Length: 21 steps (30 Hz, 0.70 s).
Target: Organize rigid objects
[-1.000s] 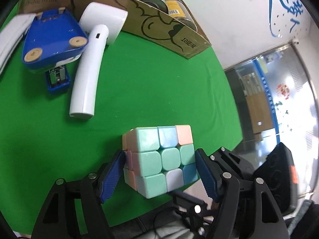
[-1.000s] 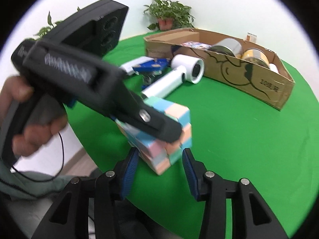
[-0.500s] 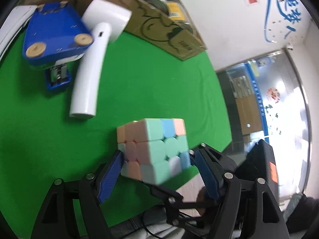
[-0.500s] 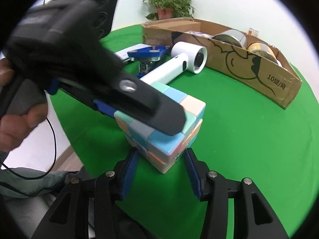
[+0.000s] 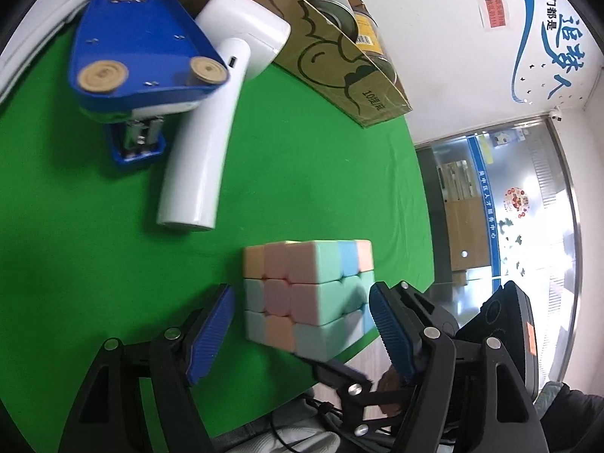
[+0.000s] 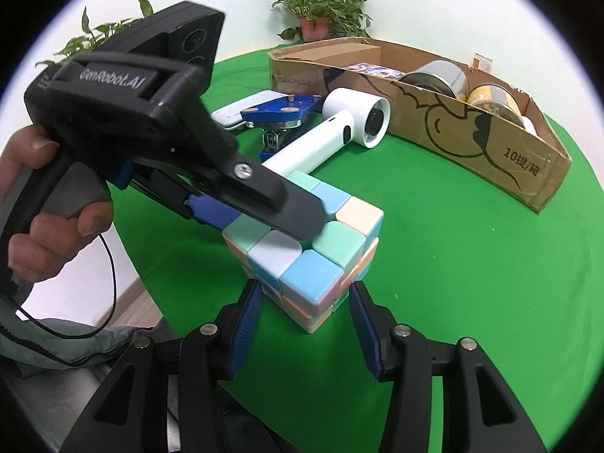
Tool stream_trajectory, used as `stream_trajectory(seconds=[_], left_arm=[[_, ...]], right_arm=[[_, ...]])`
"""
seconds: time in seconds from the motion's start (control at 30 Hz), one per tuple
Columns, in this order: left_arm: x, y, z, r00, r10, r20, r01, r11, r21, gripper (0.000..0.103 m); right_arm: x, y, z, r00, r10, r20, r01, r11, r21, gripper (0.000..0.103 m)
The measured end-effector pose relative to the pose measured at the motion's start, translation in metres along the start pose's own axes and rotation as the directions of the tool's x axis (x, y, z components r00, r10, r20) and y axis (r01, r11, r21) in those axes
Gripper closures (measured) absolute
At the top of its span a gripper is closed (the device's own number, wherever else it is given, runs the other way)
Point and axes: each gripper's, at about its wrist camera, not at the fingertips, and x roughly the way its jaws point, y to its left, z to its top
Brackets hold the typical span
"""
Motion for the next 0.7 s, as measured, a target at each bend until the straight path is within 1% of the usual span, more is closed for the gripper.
stream_trajectory(seconds=[0.1,0.23,0.3,0.4,0.43,0.53,0.7], left_arm=[[0.002,-0.005,0.0,1.0,0.028,0.014,-0.028,0.999,0.033,0.035],[0.004,-0.011,0.002,0.999,0.041,0.017,-0.042,0.998,0.048,0.036],[0.003,-0.017,0.004,0.998,0.058,0.03,-0.06,0.996,0.065,0.039],[-0.006,-0.021,0.003,0.996,0.071,0.056,-0.075,0.993,0.09,0.041],[-0.005,-0.023,0.009,0.996,0.072,0.062,-0.077,0.993,0.092,0.041],[-0.015,-0.026,0.011,0.994,0.079,0.08,-0.087,0.991,0.102,0.041],[-0.032,-0.032,0.012,0.989,0.082,0.122,-0.098,0.987,0.127,0.041]], right_arm=[[0.004,0.003,0.004,1.0,-0.023,0.002,0.023,1.0,-0.001,0.055],[0.003,0.004,0.003,0.999,-0.031,0.01,0.031,0.999,0.02,0.055],[0.003,0.006,0.004,0.999,-0.045,0.012,0.045,0.999,0.021,0.055],[0.002,0.008,0.006,0.997,-0.068,0.027,0.067,0.997,0.026,0.056],[0.001,0.009,0.007,0.997,-0.07,0.036,0.069,0.997,0.025,0.056],[-0.002,0.01,0.013,0.996,-0.06,0.059,0.058,0.998,0.027,0.056],[-0.007,0.016,0.023,0.994,-0.068,0.09,0.067,0.998,0.013,0.056]])
